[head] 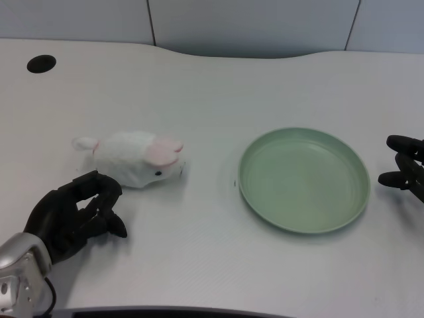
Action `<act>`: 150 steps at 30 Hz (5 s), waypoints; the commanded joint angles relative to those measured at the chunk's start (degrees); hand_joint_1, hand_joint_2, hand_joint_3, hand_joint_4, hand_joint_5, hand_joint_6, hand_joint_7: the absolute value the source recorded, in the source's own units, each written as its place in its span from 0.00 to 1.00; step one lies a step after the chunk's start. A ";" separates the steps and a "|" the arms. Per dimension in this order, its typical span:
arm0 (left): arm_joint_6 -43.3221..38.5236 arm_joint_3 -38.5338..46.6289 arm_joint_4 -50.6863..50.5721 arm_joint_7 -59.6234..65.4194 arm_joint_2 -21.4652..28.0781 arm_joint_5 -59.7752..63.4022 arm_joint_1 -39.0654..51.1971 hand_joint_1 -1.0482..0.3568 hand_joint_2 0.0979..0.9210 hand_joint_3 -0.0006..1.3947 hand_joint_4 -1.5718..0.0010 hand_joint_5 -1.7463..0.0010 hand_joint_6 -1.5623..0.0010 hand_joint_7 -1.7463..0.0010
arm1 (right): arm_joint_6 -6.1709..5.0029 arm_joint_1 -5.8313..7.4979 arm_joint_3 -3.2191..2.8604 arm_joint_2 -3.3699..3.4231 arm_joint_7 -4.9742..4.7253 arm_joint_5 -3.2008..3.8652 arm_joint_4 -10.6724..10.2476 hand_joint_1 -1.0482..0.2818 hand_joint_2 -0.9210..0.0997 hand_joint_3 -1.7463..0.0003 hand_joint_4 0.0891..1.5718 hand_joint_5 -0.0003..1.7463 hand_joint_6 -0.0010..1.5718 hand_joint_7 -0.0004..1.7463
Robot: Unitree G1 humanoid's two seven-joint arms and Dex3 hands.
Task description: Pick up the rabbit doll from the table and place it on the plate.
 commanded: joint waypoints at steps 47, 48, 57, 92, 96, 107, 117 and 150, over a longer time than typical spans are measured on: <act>-33.26 -25.24 -7.00 24.32 19.73 58.47 -14.57 0.18 1.00 0.11 0.91 0.91 0.84 1.00 | -0.42 -0.10 0.67 0.32 -1.39 -0.18 0.09 0.47 0.00 0.86 0.44 0.48 0.62 0.00; -33.12 -25.79 -6.74 24.42 19.90 58.55 -14.92 0.16 1.00 0.11 0.92 0.92 0.85 1.00 | -0.34 -0.11 0.68 0.30 -1.41 -0.17 0.08 0.47 0.00 0.86 0.44 0.48 0.62 0.00; -31.31 -34.03 7.16 18.21 16.63 60.65 -27.98 0.02 1.00 0.11 1.00 0.99 0.96 1.00 | -0.26 0.17 0.58 0.34 -1.21 0.25 -0.33 0.48 0.00 0.85 0.44 0.48 0.61 0.00; -16.81 -49.59 38.53 26.77 2.47 65.27 -38.41 0.05 0.93 0.00 0.93 0.97 0.91 0.99 | -2.16 4.54 -0.58 0.04 1.46 2.00 -3.62 0.49 0.00 0.84 0.44 0.49 0.62 0.01; -16.24 -49.42 38.80 29.68 2.00 65.02 -37.33 0.10 0.91 0.00 0.90 0.96 0.90 0.99 | -2.53 4.89 -0.62 0.00 1.26 1.95 -3.70 0.49 0.00 0.85 0.45 0.47 0.63 0.01; -14.46 -46.79 39.13 34.56 0.31 62.30 -35.45 0.28 0.88 0.00 0.78 0.91 0.77 0.96 | -2.29 5.71 -0.59 -0.33 0.93 1.85 -4.62 0.47 0.00 0.85 0.48 0.44 0.63 0.01; -14.31 -44.33 39.06 37.26 -0.58 60.14 -34.72 0.43 0.84 0.00 0.78 0.45 0.61 0.81 | -3.65 7.25 -0.61 -0.16 1.18 1.97 -5.46 0.49 0.00 0.84 0.48 0.43 0.62 0.01; -15.62 -30.45 37.46 31.01 -3.35 47.63 -44.35 0.62 0.98 0.01 0.62 0.04 0.64 0.09 | -4.30 7.50 0.48 0.65 0.87 1.56 -5.52 0.48 0.00 0.85 0.50 0.40 0.63 0.01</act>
